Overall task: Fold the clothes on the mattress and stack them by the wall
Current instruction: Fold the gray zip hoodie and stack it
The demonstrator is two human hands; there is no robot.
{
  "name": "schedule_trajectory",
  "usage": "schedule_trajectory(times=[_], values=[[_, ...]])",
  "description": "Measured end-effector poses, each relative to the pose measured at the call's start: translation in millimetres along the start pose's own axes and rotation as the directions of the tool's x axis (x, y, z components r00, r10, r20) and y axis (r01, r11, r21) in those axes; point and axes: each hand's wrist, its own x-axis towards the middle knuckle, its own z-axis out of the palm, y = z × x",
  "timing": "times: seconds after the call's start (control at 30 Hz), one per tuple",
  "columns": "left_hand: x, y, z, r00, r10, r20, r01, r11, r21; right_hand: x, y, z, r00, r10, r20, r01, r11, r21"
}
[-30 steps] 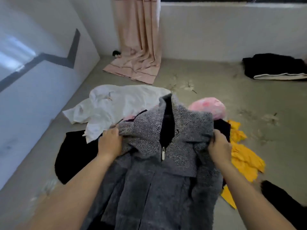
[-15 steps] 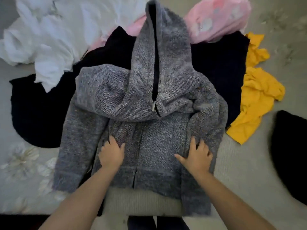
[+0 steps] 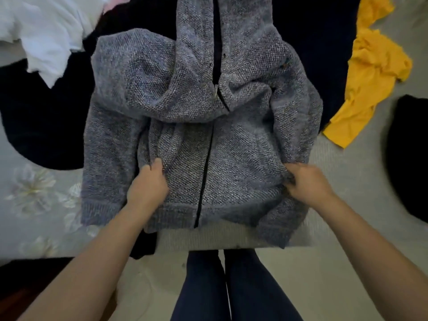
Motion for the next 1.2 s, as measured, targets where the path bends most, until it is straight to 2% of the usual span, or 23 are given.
schedule_trajectory(times=[0.1,0.13,0.2,0.27,0.33,0.4,0.47,0.5,0.57,0.63,0.7,0.77,0.83,0.93,1.0,1.07,1.13,1.2], values=[[-32,-2,3,0.971,0.093,0.221,-0.137,0.971,0.195,-29,-9,0,0.971,-0.007,0.238,0.044,0.987,-0.152],[-41,-1,7,0.939,0.086,0.334,-0.182,0.946,0.268,-34,-14,4,0.946,0.021,0.322,0.046,0.979,-0.197],[-56,4,18,0.85,-0.016,0.526,-0.243,0.875,0.418,-38,-21,15,0.865,0.102,0.491,0.043,0.961,-0.275],[-62,7,27,0.783,-0.156,0.602,-0.239,0.817,0.524,-35,-22,22,0.789,0.151,0.596,0.081,0.935,-0.345],[-56,11,26,0.774,-0.205,0.599,-0.21,0.809,0.549,-25,-21,18,0.788,0.166,0.594,0.075,0.93,-0.36],[-38,20,13,0.878,-0.059,0.475,-0.203,0.853,0.481,-8,-20,2,0.9,0.131,0.415,0.005,0.951,-0.311],[-14,33,-10,0.968,0.148,0.202,-0.207,0.926,0.315,11,-22,-21,0.994,0.051,0.098,-0.03,0.978,-0.206],[-1,41,-22,0.972,0.23,0.048,-0.235,0.947,0.221,22,-24,-31,0.998,0.016,-0.068,-0.026,0.989,-0.146],[29,55,-43,0.924,0.32,-0.208,-0.304,0.947,0.107,47,-28,-52,0.946,-0.004,-0.325,-0.013,0.999,-0.051],[60,68,-57,0.891,0.297,-0.343,-0.298,0.953,0.05,74,-31,-69,0.887,0.037,-0.46,-0.023,0.999,0.035],[91,81,-64,0.915,0.192,-0.354,-0.22,0.975,-0.04,104,-32,-81,0.857,0.102,-0.505,-0.072,0.994,0.078],[121,90,-65,0.951,0.068,-0.3,-0.118,0.981,-0.151,135,-33,-90,0.851,0.177,-0.494,-0.125,0.983,0.137],[146,96,-61,0.971,0.017,-0.24,-0.07,0.975,-0.212,165,-37,-97,0.872,0.259,-0.416,-0.173,0.957,0.234],[174,100,-67,0.955,0.014,-0.298,-0.13,0.917,-0.376,200,-37,-112,0.928,0.29,-0.232,-0.194,0.911,0.364],[186,100,-83,0.923,0.014,-0.384,-0.221,0.837,-0.501,210,-32,-129,0.931,0.248,-0.267,-0.118,0.898,0.424],[196,103,-112,0.834,0.095,-0.544,-0.412,0.764,-0.497,214,-25,-155,0.865,0.19,-0.465,0.035,0.9,0.434],[202,113,-148,0.663,0.261,-0.702,-0.624,0.71,-0.326,213,-22,-187,0.7,0.095,-0.708,0.216,0.917,0.337],[211,124,-179,0.478,0.412,-0.776,-0.736,0.67,-0.098,218,-18,-214,0.478,-0.01,-0.879,0.306,0.939,0.156]])
